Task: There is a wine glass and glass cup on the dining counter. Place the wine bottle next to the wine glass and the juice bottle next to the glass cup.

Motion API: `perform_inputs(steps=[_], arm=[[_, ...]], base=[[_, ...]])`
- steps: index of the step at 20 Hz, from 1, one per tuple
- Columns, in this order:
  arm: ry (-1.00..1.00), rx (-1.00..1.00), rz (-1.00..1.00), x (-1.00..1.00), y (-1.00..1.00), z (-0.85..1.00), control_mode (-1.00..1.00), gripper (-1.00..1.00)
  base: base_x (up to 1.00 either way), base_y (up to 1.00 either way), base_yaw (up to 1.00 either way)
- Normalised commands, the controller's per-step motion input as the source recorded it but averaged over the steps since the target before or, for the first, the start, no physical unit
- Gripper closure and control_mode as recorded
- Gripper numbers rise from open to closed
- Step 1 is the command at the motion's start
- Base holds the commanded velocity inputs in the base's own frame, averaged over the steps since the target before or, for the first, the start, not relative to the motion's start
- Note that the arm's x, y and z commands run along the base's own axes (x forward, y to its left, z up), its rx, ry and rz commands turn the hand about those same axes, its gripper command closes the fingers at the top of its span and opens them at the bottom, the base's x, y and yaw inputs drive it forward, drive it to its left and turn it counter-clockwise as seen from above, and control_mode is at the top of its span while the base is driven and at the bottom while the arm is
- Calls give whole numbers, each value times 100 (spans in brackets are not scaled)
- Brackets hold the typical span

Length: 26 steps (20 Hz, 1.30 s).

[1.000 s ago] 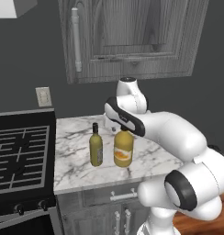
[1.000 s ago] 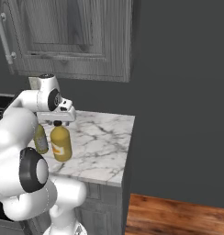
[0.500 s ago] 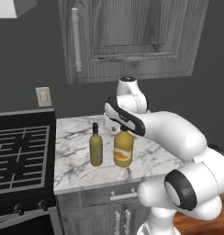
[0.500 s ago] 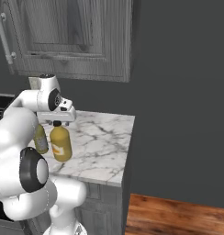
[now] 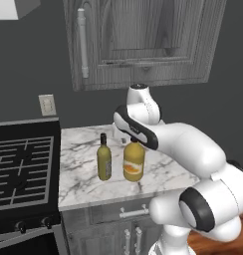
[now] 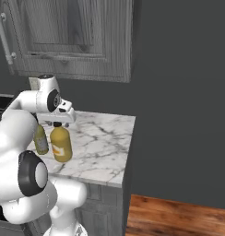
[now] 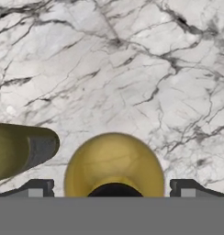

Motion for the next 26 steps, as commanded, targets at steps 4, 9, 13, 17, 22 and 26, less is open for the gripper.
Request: perform_inputs(steps=[4,9,13,17,22,26], arm=[[0,0,-6,-10,0,-1,-100,-100],[0,0,-4,-3,0,-8,-100,-100],[0,1,0,4,0,-15,-100,100],[0,0,0,9,-1,-15,-100,100],[0,4,0,-8,0,-1,-100,100],[0,17,0,-48,9,39,-100,100]], base=[[0,0,0],[0,0,0],[0,0,0],[0,0,0],[0,0,0],[0,0,0]])
